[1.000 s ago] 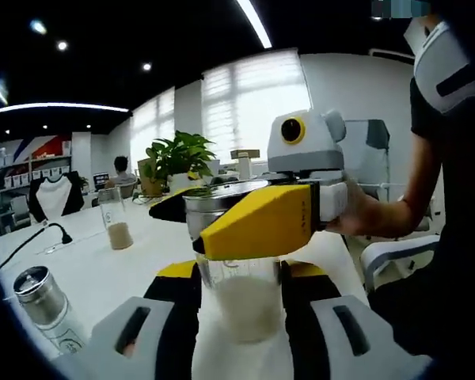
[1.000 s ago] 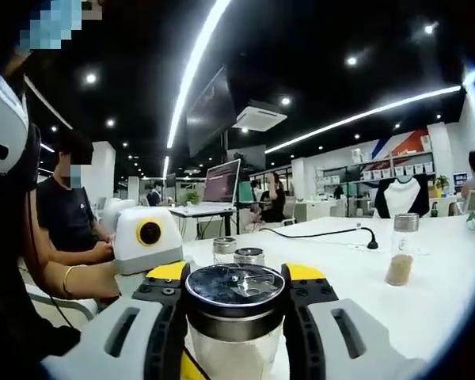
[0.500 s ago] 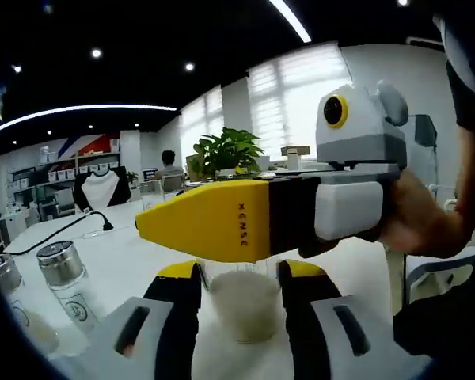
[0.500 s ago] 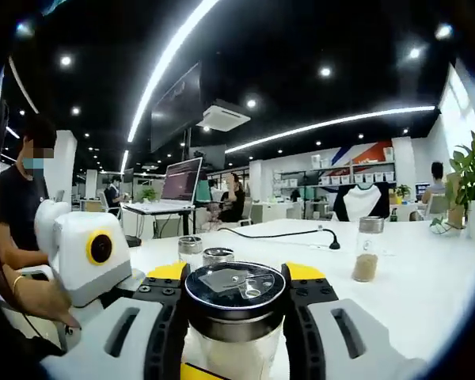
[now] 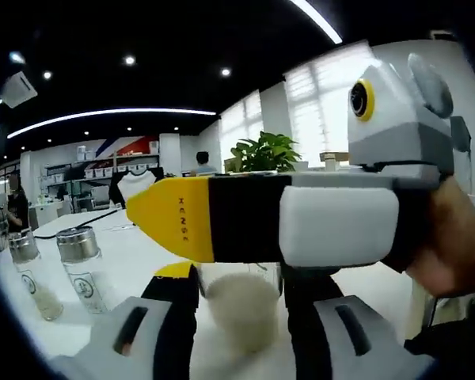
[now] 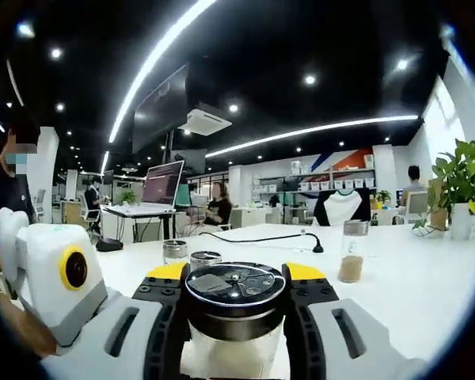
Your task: Rotate the seasoning bottle until the label or dispensing opening points toward the visible target arrow and the bottle remains upright within the marked orientation range
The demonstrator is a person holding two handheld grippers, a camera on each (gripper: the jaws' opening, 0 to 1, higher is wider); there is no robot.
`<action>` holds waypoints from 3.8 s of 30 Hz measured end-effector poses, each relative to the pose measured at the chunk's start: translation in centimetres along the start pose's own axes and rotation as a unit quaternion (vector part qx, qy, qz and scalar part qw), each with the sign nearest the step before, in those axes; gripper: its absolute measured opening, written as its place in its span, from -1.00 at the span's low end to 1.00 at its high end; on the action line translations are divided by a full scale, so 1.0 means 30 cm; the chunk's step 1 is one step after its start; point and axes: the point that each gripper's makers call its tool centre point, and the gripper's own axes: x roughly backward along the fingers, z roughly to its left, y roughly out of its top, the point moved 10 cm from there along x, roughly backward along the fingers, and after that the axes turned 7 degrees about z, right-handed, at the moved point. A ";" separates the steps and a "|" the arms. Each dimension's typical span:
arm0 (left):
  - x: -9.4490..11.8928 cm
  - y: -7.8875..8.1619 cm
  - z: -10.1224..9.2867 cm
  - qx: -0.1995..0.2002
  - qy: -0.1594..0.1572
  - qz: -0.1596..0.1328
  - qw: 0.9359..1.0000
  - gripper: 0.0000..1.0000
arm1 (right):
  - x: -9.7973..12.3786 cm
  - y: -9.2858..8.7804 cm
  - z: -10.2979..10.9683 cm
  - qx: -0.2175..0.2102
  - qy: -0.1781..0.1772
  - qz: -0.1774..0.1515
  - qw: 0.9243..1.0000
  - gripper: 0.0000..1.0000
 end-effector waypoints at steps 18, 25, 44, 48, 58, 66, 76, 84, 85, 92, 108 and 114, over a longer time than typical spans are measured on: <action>0.002 0.000 0.011 0.008 -0.003 -0.003 1.000 -0.13 | -0.006 0.001 -0.010 0.019 0.038 0.025 0.999 -0.10; 0.007 0.005 0.047 -0.009 -0.084 0.004 0.996 -0.13 | 0.007 0.006 -0.022 0.002 0.091 0.033 0.995 -0.10; 0.031 0.007 0.102 -0.033 -0.174 0.019 0.984 -0.13 | 0.038 0.025 -0.061 -0.011 0.222 0.031 0.974 -0.16; 0.032 0.006 0.113 -0.035 -0.194 0.019 0.980 -0.13 | 0.027 0.030 -0.062 -0.003 0.245 0.034 0.969 -0.22; 0.042 0.000 0.118 -0.055 -0.200 0.019 0.978 -0.12 | 0.036 0.027 -0.041 0.002 0.215 0.026 0.976 -0.23; 0.066 0.017 0.116 -0.005 -0.157 -0.023 0.987 -0.14 | 0.045 0.019 -0.002 -0.003 0.134 0.013 0.991 -0.24; 0.074 0.028 0.072 -0.039 -0.108 -0.003 0.993 0.06 | 0.046 0.017 0.030 -0.015 0.065 0.010 0.998 -0.23; 0.061 0.031 0.058 -0.032 -0.025 -0.005 0.999 0.05 | 0.044 0.021 0.053 -0.018 0.031 0.014 0.999 -0.23; 0.062 0.034 0.057 -0.036 -0.022 -0.007 0.999 0.04 | 0.044 0.021 0.053 -0.018 0.030 0.014 0.999 -0.23; 0.051 0.036 0.031 -0.031 0.009 -0.003 0.999 0.04 | 0.040 0.020 0.057 -0.017 0.028 0.011 0.999 -0.23; 0.055 0.035 0.069 -0.007 -0.036 -0.003 0.999 -0.11 | 0.040 0.006 0.040 0.001 0.087 0.020 0.996 -0.22; 0.053 0.037 0.089 -0.014 -0.079 0.005 0.997 -0.11 | 0.045 0.000 0.032 -0.015 0.111 0.014 0.994 -0.22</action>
